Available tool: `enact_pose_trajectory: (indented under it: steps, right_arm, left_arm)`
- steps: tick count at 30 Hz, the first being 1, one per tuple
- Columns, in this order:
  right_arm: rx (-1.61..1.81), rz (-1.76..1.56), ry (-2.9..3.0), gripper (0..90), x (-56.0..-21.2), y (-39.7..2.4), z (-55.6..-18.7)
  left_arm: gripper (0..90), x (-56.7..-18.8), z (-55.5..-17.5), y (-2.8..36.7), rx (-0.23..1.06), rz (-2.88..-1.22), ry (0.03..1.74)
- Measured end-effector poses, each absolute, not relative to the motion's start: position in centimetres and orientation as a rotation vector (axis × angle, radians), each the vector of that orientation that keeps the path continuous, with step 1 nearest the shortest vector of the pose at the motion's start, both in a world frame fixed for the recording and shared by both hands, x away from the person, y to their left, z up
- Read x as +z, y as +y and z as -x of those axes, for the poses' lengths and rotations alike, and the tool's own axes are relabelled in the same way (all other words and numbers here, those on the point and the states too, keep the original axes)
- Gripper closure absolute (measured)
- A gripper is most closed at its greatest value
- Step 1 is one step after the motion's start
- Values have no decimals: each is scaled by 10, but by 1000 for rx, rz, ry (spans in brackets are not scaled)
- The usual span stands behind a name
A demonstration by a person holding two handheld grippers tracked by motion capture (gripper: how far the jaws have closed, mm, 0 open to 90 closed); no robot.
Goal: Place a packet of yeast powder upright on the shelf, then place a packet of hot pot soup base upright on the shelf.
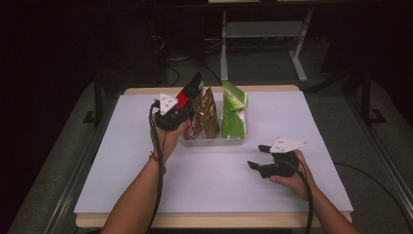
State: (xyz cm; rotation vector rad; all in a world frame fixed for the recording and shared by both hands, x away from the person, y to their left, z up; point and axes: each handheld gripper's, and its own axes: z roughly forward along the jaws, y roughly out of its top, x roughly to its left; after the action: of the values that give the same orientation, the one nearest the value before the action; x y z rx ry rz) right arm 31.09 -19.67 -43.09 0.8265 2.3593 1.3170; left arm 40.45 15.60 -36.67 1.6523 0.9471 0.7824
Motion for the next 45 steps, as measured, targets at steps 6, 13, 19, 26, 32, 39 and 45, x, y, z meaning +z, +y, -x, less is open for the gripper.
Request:
enact_pose_trajectory:
  steps: [6, 13, 19, 26, 32, 39, 45]
  right_arm:
    - [1323, -843, 2359, 262, -432, -199, -314]
    - [1319, -844, 2353, 263, -430, -198, -315]
    - [1315, -849, 2354, 264, -431, -199, -314]
    - [1314, -848, 2347, 265, -430, -200, -314]
    - [1301, -848, 2349, 266, -430, -200, -313]
    - [1297, -833, 2331, 267, -426, -203, -308]
    - [1291, -837, 2324, 267, -424, -204, -306]
  left_arm:
    - [644, -362, -400, 163, 763, -1674, 918]
    - [613, -357, -392, 171, 752, -1723, 866]
    - [593, -353, -386, 174, 752, -1750, 830]
    - [581, -351, -383, 178, 755, -1782, 807]
    - [601, -350, -382, 180, 755, -1806, 791]
    - [605, -348, -380, 180, 752, -1821, 787]
    - [598, -347, -379, 183, 752, -1844, 767]
